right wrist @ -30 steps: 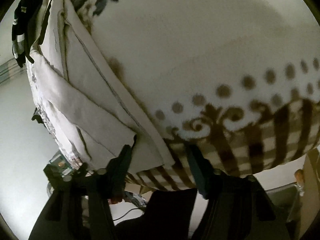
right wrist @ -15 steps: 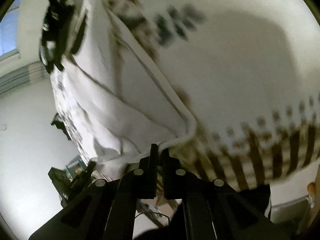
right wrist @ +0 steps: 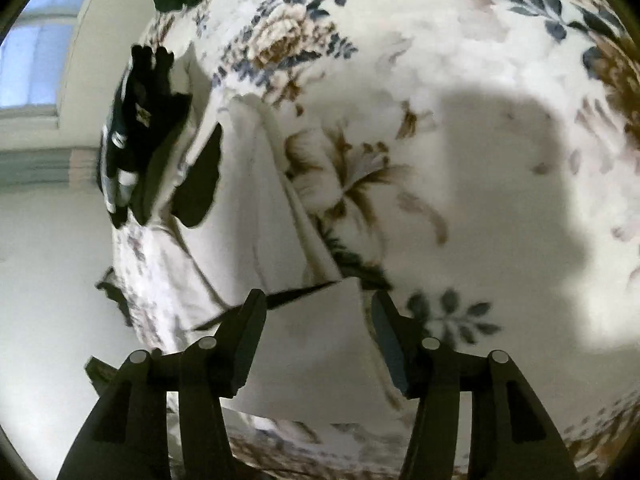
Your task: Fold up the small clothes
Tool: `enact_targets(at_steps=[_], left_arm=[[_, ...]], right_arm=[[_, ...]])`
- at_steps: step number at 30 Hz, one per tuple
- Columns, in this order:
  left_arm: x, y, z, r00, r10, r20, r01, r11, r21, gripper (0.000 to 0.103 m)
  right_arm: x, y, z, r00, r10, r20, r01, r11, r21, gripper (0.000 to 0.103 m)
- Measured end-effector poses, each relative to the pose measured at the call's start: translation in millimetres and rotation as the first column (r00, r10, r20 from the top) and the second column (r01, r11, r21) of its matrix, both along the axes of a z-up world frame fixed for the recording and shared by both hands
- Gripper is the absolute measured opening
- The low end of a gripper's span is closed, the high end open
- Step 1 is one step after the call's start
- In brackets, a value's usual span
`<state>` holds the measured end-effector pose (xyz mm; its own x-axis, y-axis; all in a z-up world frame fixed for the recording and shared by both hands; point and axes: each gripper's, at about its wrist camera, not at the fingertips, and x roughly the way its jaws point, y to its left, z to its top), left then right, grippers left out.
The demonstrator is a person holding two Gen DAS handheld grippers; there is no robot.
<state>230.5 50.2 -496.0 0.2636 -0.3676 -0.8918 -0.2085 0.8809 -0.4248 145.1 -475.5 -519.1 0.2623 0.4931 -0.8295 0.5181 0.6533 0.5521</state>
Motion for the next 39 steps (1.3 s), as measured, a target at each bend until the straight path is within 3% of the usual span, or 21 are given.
enact_targets(at_steps=[6,8,9,12,18,23,27,29,31,35,37,39], left_arm=[[10,-22,-36,0.994,-0.101,-0.040,0.103,0.993,0.057,0.059],[10,-30,-34,0.991,-0.131,0.001,0.131,0.988,0.080,0.028],[13,-34,-33,0.988,-0.154,0.018,0.152,0.985,0.077,0.004],[14,-32,-20,0.985,-0.153,0.082,0.147,0.986,0.079,0.003],[18,-20,-13,0.986,-0.122,0.113,0.115,0.991,0.072,0.001],[29,-14,-32,0.994,-0.087,0.067,0.086,0.996,0.018,0.002],[32,-15,-41,0.994,-0.107,0.028,0.107,0.994,-0.016,0.004],[35,-13,-45,0.993,-0.114,-0.013,0.114,0.993,-0.013,0.007],[38,-9,-45,0.992,-0.112,-0.049,0.112,0.994,-0.013,0.018],[52,-5,-22,0.993,-0.121,-0.007,0.121,0.993,-0.015,0.038],[63,-9,-9,0.990,-0.136,0.027,0.136,0.991,-0.018,0.066],[81,-21,5,0.985,-0.157,0.073,0.160,0.987,-0.029,0.068]], right_arm=[[2,16,-39,0.990,0.121,-0.069,-0.124,0.991,-0.043,0.057],[4,22,-43,0.991,0.123,-0.057,-0.126,0.991,-0.050,0.034],[5,25,-43,0.991,0.122,-0.047,-0.125,0.990,-0.072,0.011],[6,32,-29,0.993,0.116,0.009,-0.114,0.981,-0.159,0.004],[11,30,-1,0.991,0.093,0.100,-0.069,0.972,-0.225,0.003],[21,23,-15,0.997,0.066,0.046,-0.052,0.962,-0.267,0.003],[26,24,-38,0.996,0.072,-0.052,-0.083,0.960,-0.267,0.005],[26,21,-45,0.994,0.049,-0.095,-0.071,0.968,-0.242,0.019],[25,17,-45,0.994,0.019,-0.108,-0.045,0.970,-0.239,0.035],[25,8,-30,0.995,-0.038,-0.088,0.020,0.980,-0.197,0.040],[34,8,-19,0.997,-0.028,-0.073,0.014,0.983,-0.182,0.051],[47,11,-11,0.998,-0.008,-0.060,-0.003,0.985,-0.175,0.055]])
